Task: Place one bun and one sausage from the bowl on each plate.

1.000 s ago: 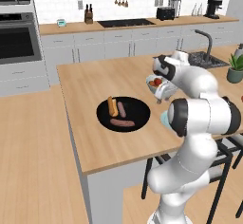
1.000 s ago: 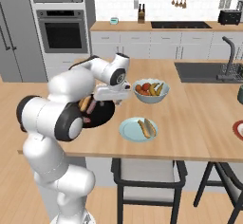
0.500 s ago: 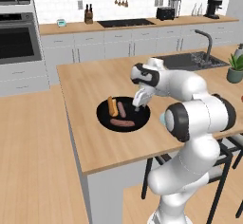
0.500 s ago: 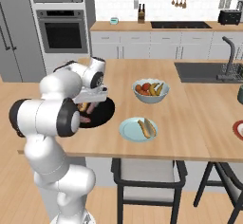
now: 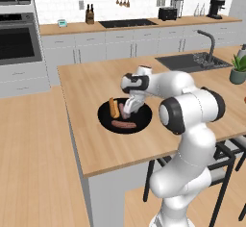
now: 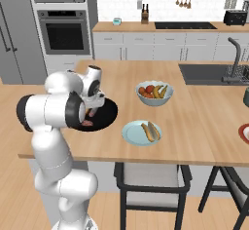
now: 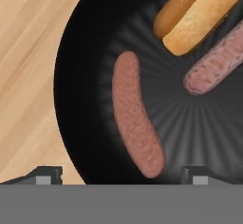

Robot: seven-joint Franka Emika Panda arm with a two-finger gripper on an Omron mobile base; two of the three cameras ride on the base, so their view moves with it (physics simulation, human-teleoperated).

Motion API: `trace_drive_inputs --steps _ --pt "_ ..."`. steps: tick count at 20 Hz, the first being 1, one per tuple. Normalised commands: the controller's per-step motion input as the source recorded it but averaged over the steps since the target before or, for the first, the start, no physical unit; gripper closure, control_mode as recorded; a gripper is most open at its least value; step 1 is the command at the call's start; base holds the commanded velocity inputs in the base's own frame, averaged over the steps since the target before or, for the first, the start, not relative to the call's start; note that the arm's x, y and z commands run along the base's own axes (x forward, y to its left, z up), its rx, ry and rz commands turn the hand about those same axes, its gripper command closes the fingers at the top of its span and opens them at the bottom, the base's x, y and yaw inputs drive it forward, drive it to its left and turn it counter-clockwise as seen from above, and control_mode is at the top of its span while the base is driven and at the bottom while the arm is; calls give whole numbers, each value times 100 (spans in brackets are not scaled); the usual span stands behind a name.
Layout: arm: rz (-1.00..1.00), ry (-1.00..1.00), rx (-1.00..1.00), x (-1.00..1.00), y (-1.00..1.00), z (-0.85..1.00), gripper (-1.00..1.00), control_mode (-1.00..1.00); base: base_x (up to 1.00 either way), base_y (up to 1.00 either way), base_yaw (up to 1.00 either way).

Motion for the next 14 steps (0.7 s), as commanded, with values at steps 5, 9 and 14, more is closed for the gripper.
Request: trace_drive_inputs --steps 5,9,14 --pt "12 2 0 14 7 -48 -100 -100 0 0 0" --pt "15 1 0 0 28 -32 -100 -100 0 0 0" --pt "11 1 0 -4 30 -13 -100 -100 0 0 0"
